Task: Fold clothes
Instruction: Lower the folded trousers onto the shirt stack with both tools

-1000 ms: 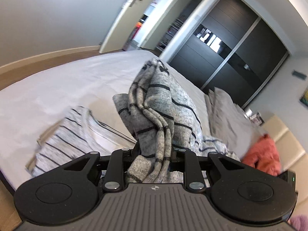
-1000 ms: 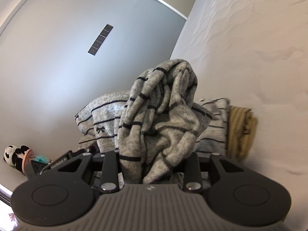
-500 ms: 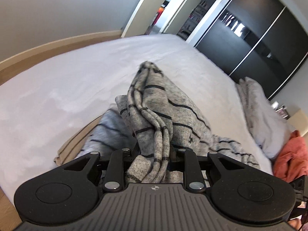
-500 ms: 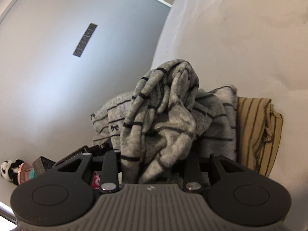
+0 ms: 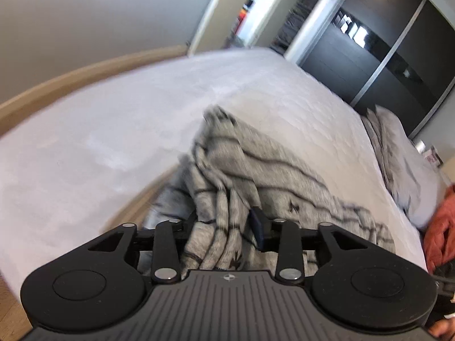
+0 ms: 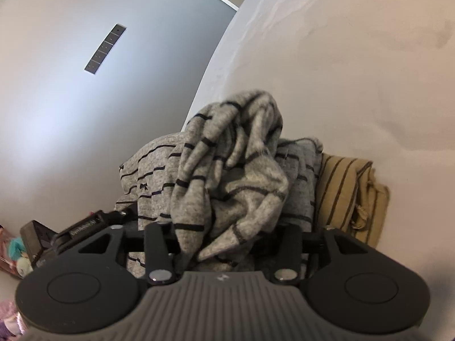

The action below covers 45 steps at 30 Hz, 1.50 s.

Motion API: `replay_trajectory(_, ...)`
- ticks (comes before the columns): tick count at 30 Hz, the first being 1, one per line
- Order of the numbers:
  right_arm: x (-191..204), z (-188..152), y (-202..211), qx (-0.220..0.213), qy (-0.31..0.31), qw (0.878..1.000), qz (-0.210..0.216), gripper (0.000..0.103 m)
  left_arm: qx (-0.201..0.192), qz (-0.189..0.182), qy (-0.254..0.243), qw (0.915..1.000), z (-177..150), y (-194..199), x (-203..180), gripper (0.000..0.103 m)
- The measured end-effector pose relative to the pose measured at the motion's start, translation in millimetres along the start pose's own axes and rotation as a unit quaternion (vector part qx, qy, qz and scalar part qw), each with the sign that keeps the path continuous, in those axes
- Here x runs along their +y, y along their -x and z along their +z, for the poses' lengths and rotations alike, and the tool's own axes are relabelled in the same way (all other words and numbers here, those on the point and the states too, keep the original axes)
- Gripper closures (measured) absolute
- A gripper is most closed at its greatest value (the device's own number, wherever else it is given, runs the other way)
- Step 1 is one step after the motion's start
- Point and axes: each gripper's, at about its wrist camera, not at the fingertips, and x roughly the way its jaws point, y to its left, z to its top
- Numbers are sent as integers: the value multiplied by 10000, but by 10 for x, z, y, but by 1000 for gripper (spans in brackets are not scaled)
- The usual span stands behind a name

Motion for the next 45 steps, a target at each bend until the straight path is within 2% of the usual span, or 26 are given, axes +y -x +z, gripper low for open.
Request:
replay_trajectory(1, 48, 8, 65, -57, 95, 9999, -91, 47, -188, 60, 78, 9998, 11, 111, 14, 57)
replay_trajectory(3, 168, 52, 177, -241, 333, 9984, -398, 44, -510, 133, 191, 9984, 43, 313, 56, 57)
replay_trajectory(6, 402, 67, 391, -761, 974, 9892, -793, 44, -858, 200, -17, 9961, 13, 593, -18, 57)
replay_trajectory(7, 519, 58, 422, -935, 1294, 9831, -896, 44, -874, 164, -123, 9960, -3, 645, -61, 60)
replay_trajectory(8, 646, 46, 442, -1108, 1639, 9752, -990, 44, -839, 123, -244, 9961, -18, 672, -112, 70)
replay_trajectory(9, 754, 8, 458, -1206, 2007, 9674, -961, 44, -785, 108, -416, 9960, -35, 683, -180, 73)
replay_trajectory(10, 857, -37, 474, -1283, 2379, 9586, -898, 44, -743, 122, -649, 9950, -59, 678, -259, 73)
replay_trajectory(13, 951, -163, 303, -1184, 2926, 9450, -854, 45, -583, 119, -1268, 9901, -115, 591, -483, 75)
replay_trajectory(16, 1028, -289, 117, -1058, 3423, 9300, -819, 45, -317, 76, -1474, 9885, -186, 441, -561, 76)
replay_trajectory(19, 1106, -415, -70, -928, 3911, 9123, -782, 45, -80, 245, -1420, 9895, -227, 262, -465, 77)
replay_trajectory(24, 653, -385, -106, -805, 3677, 9225, -852, 45, 95, 506, -981, 9938, -205, 75, -128, 85)
replay_trajectory(28, 423, -403, -104, -765, 3427, 9328, -815, 45, 252, 626, -1154, 9910, -241, -65, -91, 86)
replay_trajectory(35, 270, -371, -284, -730, 3193, 9425, -672, 45, 431, 845, -1253, 9876, -234, -209, -147, 86)
replay_trajectory(41, 423, -405, -76, -714, 3308, 9386, -671, 45, 254, 984, -1456, 9841, -243, 52, -317, 86)
replay_trajectory(45, 675, -453, 143, -771, 3717, 9238, -502, 45, 227, 890, -1639, 9822, -249, 333, -446, 86)
